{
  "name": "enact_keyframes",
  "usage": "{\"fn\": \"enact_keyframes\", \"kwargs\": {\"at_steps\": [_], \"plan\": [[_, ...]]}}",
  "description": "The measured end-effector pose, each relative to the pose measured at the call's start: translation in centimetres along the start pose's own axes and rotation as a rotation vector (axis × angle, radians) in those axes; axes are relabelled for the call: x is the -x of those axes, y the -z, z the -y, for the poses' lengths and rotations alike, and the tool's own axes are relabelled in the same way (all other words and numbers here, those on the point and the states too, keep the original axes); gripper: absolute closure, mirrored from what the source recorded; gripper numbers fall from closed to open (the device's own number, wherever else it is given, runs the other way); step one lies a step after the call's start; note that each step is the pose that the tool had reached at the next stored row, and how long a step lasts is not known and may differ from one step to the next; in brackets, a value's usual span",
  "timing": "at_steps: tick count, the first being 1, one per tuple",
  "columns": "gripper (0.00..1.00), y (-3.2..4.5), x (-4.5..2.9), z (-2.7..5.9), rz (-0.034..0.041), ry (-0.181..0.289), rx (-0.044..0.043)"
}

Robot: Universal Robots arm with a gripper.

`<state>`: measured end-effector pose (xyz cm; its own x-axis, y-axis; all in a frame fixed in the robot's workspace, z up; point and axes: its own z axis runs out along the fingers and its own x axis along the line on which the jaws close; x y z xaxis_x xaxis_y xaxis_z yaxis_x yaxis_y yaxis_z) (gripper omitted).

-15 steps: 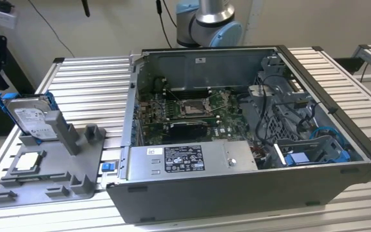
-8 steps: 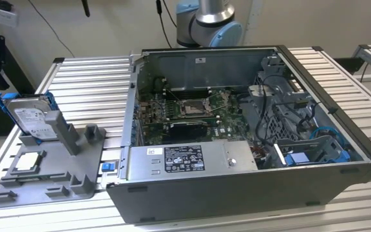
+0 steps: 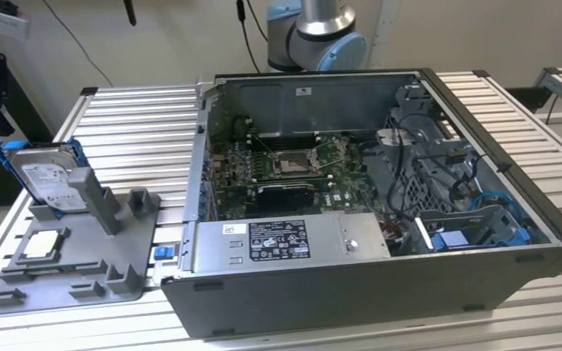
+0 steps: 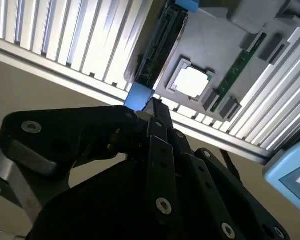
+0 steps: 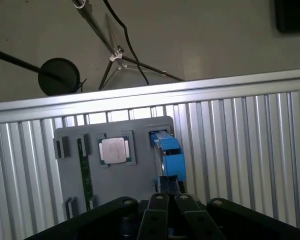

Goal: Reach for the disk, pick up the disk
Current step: 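Pick up the disk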

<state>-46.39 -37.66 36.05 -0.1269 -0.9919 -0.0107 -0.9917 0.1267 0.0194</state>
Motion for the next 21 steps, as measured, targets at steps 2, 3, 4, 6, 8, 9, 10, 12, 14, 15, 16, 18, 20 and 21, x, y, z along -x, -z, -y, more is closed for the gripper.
{"fn": "enact_keyframes", "kwargs": {"at_steps": [2,3,4,6,8,9,10,12,14,15,16,18,20,21], "plan": [[0.00,-0.01,0.00,0.00,0.0000,0.001,0.0000],[0.00,-0.05,0.02,0.00,0.0001,0.001,-0.0002],[0.00,-0.10,0.05,-0.01,0.0001,0.001,-0.0002],[0.00,-0.28,0.11,-0.01,0.0000,0.001,0.0001],[0.00,-0.62,0.16,-0.01,0.0000,0.001,0.0000],[0.00,-0.79,0.19,-0.01,0.0000,0.001,0.0000],[0.00,-0.97,0.21,-0.01,0.0000,0.001,0.0000],[0.00,-1.33,0.23,0.00,0.0000,0.001,0.0000],[0.00,-1.69,0.24,0.00,-0.0001,0.002,0.0000],[0.00,-1.88,0.24,0.00,-0.0001,0.003,0.0000],[0.00,-2.06,0.24,0.01,-0.0001,0.005,0.0001],[0.00,-2.43,0.24,0.01,0.0000,0.009,0.0000],[0.00,-2.79,0.24,0.02,0.0000,0.013,0.0002],[0.00,-2.97,0.24,0.02,0.0001,0.015,0.0002]]}}
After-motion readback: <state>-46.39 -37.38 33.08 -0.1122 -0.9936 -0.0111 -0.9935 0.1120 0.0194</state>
